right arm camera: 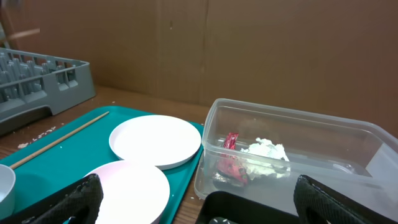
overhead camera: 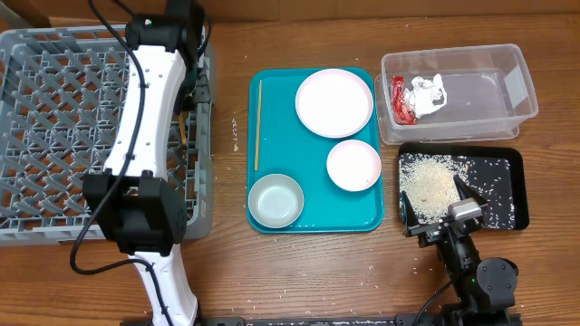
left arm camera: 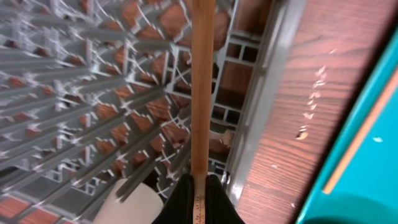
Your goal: Sort waste into correct bins and load items into the dishwasher
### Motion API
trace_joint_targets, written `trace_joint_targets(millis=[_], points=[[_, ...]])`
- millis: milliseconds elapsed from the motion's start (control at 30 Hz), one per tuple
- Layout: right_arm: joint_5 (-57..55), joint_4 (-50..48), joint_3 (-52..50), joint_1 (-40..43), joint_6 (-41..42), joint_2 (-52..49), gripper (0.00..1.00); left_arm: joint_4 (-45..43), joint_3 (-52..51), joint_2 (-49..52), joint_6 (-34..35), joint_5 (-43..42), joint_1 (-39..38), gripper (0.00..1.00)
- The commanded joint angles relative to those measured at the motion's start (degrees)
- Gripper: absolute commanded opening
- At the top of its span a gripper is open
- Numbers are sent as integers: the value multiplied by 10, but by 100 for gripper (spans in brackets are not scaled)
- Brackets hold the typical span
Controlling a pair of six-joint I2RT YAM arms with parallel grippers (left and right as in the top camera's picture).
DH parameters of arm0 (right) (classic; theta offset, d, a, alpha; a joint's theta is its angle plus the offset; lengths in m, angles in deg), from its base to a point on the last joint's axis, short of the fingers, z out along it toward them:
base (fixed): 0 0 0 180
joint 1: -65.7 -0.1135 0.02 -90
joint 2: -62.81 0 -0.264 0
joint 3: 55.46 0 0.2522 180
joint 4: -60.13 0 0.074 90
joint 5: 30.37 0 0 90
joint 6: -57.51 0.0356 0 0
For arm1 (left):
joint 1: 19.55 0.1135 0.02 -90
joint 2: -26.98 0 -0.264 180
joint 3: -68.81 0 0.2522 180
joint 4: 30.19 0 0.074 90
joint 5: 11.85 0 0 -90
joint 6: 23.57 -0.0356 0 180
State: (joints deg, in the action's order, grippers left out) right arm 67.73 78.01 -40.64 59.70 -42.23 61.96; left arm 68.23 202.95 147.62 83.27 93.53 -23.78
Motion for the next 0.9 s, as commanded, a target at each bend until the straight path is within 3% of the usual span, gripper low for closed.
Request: trace_joint_targets(millis=[0,100,133,200,233,400,533,700,867], points=[[-6,-2,-6,1,-2,7,100,-16,-41,9,-21,-33,12,4],[-6,-2,-6,1,-2,7,100,-16,-49,9,-24,-32,13,4],[-6,-2,-6,1,-2,7,100,-12,-43,8,-30,-32,13,12],[-6,-2,-6,1,-2,7,100,6,-21,7,-31,-33,13,41],[-6,-2,-6,1,-2,7,100,16,-7,7,-31,-37,12,46],[-6,-2,-6,1,-2,7,100,53,72,7,-35,-85,-5,53],[-6,-2,-6,1,-2,7,100,29,75,9,-36,-130,-35,58],[-6,-2,-6,1,-2,7,100,-79,-14,9,-28,-133,-82,61],[-6,-2,-6,1,-2,7,100,-210,-138,9,17,-136,-108,59]])
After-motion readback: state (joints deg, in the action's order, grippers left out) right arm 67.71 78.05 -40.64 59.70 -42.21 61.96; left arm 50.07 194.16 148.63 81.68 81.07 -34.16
